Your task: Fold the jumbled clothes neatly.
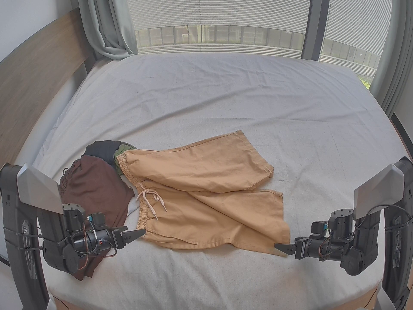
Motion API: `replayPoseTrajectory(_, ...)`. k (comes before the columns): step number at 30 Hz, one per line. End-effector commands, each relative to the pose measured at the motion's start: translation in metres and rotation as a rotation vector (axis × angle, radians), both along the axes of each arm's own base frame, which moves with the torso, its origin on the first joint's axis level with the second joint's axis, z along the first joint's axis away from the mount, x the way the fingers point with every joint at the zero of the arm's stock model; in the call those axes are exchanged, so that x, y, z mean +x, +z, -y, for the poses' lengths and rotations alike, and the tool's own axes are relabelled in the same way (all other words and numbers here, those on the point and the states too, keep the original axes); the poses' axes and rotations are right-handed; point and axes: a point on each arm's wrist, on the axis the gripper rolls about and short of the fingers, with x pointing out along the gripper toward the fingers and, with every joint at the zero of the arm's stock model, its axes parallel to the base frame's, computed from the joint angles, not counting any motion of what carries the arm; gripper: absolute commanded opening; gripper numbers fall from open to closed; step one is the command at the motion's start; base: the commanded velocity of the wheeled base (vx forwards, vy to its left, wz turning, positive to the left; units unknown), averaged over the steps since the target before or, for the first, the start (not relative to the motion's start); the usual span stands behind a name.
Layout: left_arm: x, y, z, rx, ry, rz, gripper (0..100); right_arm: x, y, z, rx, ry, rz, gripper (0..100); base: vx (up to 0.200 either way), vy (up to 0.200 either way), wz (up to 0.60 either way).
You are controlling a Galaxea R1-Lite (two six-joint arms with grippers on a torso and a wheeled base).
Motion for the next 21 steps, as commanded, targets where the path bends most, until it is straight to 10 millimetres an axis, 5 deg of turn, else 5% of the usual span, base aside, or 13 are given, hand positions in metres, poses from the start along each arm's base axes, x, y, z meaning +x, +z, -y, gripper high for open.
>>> replayPoseTrajectory(1,0.001,-0.018,0.005,0.004,-0.011,-0.046,100,0.001,0.001,0.000,0.002,0.000,0.007,100,0.000,0.000,0.00)
replayPoseTrajectory(21,0.020,-0.032,0.015,-0.015,0.004,-0.042,100,0.002,0.000,-0.002,0.005,0.006,0.009,100,0.000,0.000,0.00)
